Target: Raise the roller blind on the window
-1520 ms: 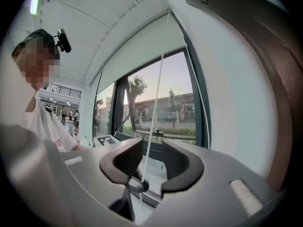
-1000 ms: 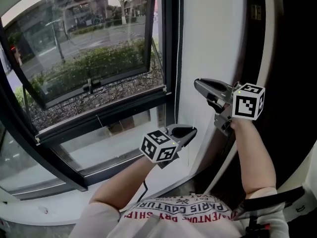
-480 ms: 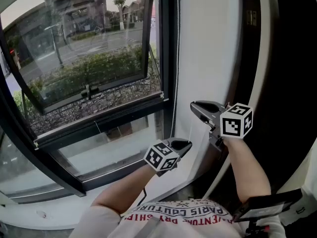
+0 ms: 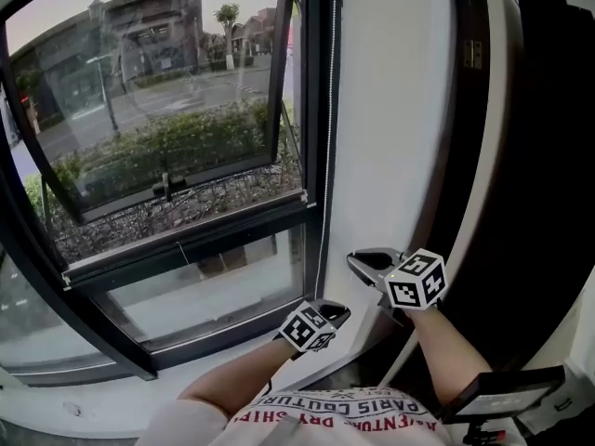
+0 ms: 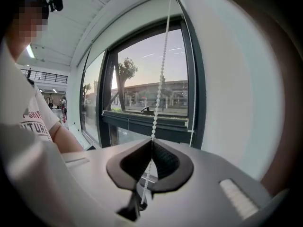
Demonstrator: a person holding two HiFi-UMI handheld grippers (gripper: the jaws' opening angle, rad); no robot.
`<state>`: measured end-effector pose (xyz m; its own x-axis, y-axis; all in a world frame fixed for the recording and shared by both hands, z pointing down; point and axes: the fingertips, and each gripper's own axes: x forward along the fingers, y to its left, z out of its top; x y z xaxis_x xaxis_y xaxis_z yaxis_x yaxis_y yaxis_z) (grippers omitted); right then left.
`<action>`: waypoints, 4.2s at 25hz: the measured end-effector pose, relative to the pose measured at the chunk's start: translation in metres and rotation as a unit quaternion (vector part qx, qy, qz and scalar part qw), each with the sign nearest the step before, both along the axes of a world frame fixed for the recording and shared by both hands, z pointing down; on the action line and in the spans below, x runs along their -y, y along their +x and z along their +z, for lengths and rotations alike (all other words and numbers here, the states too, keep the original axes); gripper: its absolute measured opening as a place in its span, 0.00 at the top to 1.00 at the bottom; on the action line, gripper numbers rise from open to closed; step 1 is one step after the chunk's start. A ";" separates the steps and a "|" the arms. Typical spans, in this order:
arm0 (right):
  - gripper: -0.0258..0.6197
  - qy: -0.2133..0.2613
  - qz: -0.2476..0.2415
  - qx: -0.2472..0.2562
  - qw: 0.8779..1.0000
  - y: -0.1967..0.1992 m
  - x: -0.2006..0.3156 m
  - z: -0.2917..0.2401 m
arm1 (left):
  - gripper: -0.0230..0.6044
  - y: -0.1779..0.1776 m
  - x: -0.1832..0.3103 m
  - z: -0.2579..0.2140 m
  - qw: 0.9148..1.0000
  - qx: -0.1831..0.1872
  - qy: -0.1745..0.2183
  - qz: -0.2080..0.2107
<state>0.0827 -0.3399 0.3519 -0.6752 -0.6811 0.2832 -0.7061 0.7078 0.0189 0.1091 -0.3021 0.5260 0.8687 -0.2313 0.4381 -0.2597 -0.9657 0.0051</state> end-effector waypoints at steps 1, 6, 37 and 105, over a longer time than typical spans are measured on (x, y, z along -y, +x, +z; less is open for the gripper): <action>0.95 -0.009 0.000 0.001 1.000 0.000 0.000 0.009 | 0.93 -0.001 0.000 0.008 1.000 0.009 -0.003 0.000; 0.95 -0.048 -0.004 -0.008 0.999 -0.006 -0.004 0.051 | 0.93 -0.005 -0.005 0.044 0.999 0.034 -0.024 0.002; 0.69 -0.052 0.059 0.058 0.995 -0.014 -0.043 0.088 | 0.69 -0.098 -0.001 -0.072 0.970 -0.209 0.018 -0.124; 0.96 -0.094 -0.035 0.153 0.983 -0.069 -0.601 0.104 | 0.96 -0.127 -0.562 -0.112 0.974 -0.206 -0.047 -0.075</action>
<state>0.0141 0.2615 0.4554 -0.7917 -0.5848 0.1765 -0.6078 0.7253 -0.3233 -0.0184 0.2600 0.4141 0.9348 -0.3450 0.0842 -0.3552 -0.9070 0.2264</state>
